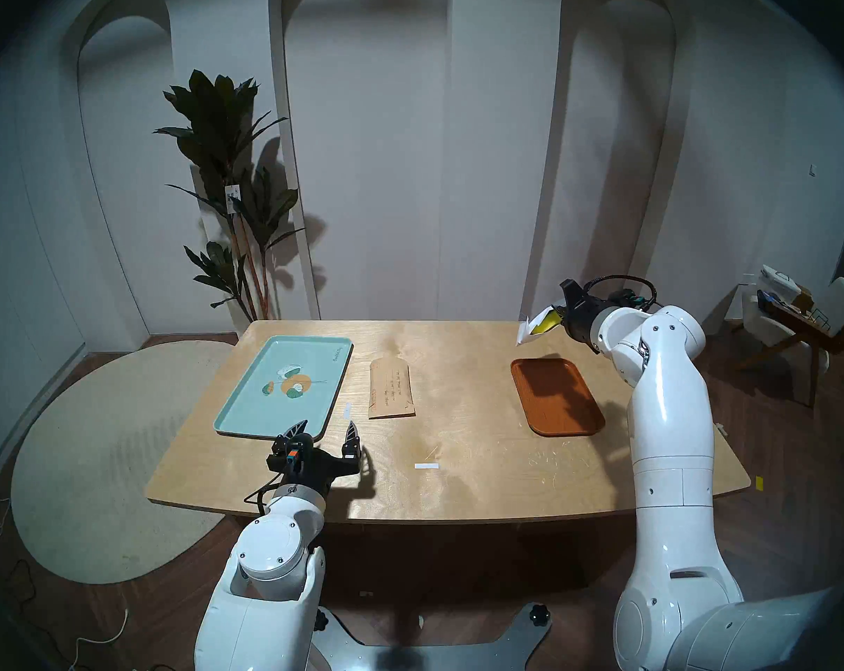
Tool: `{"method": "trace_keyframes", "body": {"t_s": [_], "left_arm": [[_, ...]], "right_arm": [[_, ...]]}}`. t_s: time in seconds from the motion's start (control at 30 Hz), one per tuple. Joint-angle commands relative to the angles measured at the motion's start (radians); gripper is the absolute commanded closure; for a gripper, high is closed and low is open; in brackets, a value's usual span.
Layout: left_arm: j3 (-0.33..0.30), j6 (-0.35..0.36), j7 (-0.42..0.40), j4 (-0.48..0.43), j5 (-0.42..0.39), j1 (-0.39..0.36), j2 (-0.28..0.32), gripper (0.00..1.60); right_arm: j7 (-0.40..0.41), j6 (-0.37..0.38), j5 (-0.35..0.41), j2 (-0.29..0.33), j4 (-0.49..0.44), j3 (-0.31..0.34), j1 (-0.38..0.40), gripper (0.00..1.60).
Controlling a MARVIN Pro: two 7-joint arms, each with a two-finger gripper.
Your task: Sort the mail into the trays, one tray per recipient
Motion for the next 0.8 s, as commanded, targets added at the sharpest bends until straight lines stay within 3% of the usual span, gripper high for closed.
{"method": "trace_keyframes", "body": {"t_s": [0.0, 0.17, 0.53, 0.77], "left_arm": [[-0.001, -0.004, 0.001, -0.025, 0.000, -0.006, -0.001, 0.00], [-0.001, -0.004, 0.001, -0.025, 0.000, -0.006, -0.001, 0.00], [-0.001, -0.004, 0.001, -0.024, 0.000, -0.006, -0.001, 0.00], [-0.001, -0.004, 0.001, -0.025, 0.000, -0.006, -0.001, 0.00]], "right_arm": [[-0.016, 0.008, 0.023, -0.018, -0.068, 0.021, -0.050, 1.60], [-0.004, -0.002, 0.015, -0.009, -0.045, 0.031, -0.066, 1.60], [0.051, -0.041, -0.020, 0.031, 0.074, 0.046, -0.022, 1.60], [0.063, -0.044, -0.027, 0.033, 0.085, 0.052, -0.036, 1.60]]}}
